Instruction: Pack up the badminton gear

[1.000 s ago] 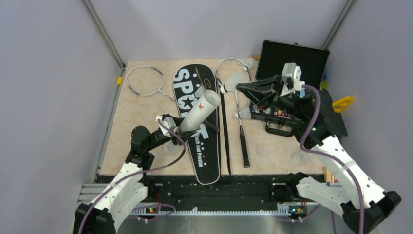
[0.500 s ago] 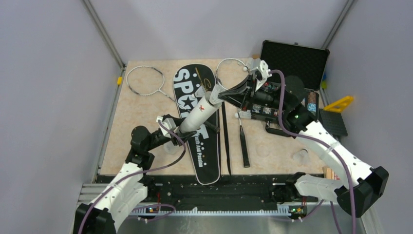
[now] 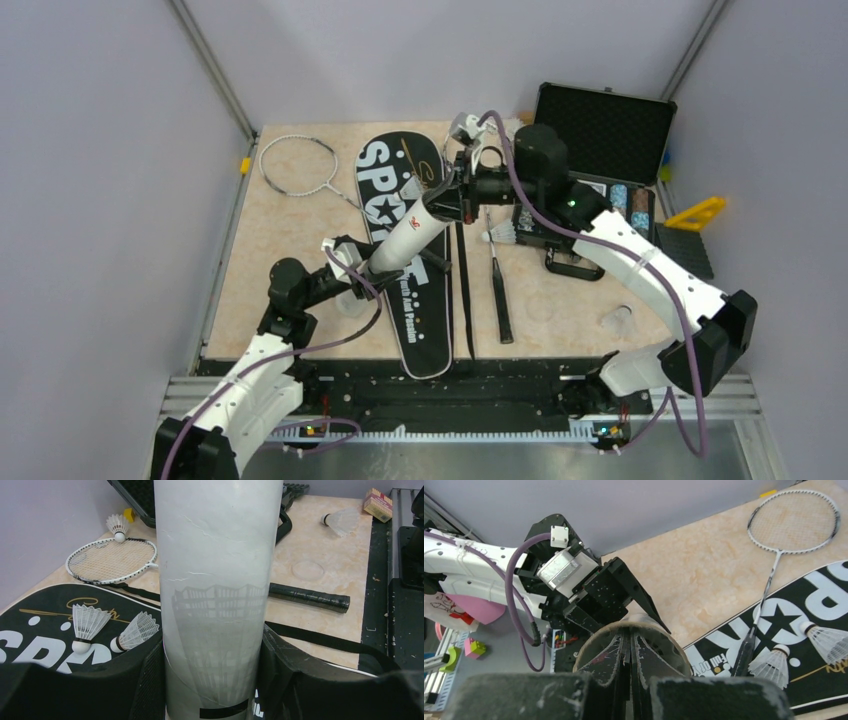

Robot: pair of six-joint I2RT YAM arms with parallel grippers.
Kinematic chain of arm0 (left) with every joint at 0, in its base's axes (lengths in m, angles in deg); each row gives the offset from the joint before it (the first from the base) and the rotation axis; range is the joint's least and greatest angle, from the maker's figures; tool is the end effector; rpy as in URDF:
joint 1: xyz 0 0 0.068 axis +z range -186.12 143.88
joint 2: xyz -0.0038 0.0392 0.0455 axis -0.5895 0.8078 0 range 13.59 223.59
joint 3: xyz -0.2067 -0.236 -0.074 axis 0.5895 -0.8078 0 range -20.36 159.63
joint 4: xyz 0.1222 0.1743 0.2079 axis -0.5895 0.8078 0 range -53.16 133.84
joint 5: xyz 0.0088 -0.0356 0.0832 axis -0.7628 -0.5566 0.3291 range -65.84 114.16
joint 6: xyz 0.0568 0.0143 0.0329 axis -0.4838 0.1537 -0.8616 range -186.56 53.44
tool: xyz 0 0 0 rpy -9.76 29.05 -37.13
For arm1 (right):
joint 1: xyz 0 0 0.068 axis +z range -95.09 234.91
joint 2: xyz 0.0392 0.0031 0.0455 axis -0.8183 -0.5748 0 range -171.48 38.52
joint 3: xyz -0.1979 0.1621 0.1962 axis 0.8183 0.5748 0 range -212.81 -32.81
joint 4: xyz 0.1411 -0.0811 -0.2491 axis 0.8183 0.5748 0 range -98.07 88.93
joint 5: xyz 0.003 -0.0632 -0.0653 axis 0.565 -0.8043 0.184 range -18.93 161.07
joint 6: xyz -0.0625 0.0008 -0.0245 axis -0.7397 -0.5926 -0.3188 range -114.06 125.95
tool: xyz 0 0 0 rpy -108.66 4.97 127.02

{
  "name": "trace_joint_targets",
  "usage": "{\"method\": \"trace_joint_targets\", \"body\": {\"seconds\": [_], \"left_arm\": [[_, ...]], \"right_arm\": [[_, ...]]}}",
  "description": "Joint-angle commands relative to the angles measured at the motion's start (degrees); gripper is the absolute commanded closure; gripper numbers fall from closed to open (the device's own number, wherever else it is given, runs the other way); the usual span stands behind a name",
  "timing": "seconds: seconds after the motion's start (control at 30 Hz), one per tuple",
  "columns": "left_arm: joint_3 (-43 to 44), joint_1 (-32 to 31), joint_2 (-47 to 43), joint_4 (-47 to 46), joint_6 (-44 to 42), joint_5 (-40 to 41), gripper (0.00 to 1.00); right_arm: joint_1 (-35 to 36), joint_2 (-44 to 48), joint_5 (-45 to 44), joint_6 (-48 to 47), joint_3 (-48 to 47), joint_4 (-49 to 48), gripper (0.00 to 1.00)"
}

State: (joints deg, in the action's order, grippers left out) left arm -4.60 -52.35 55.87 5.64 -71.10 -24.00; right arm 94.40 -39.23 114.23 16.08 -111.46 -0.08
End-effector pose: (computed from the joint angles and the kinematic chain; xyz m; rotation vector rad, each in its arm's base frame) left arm 0.1584 -0.0878 0.2615 0.9276 1.2649 -0.7835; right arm 0.2450 0.2494 0.4718 -1.0221 1.5191 1.2611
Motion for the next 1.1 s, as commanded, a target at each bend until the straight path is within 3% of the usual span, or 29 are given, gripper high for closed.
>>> {"method": "trace_joint_targets", "body": {"seconds": [0.0,0.2,0.3,0.7,0.93,1.07], "left_arm": [[1.90,-0.10,-0.43,-4.19,-1.09,-1.70,0.73],[1.90,-0.13,0.15,-5.09,-0.52,-2.38,0.73],[1.90,-0.19,-0.27,-4.80,-0.60,-2.15,0.73],[1.72,-0.21,-1.42,-3.78,-1.00,-1.69,0.73],[2.17,-0.16,-2.24,-2.82,0.32,2.72,0.73],[1.45,-0.21,-5.41,-3.19,3.50,16.28,0.73]], "right_arm": [[3.86,-3.57,-3.02,-4.60,-6.64,10.48,1.00],[6.14,-4.53,-9.21,-6.37,-10.51,16.48,0.99],[6.24,-2.52,-13.98,-6.61,-11.28,18.33,0.86],[6.21,7.17,-22.55,-7.44,-12.05,18.72,0.57],[6.17,12.66,-30.80,-9.37,-9.13,15.91,0.22],[6.14,16.37,-36.06,-8.74,-2.44,10.46,0.05]]}}
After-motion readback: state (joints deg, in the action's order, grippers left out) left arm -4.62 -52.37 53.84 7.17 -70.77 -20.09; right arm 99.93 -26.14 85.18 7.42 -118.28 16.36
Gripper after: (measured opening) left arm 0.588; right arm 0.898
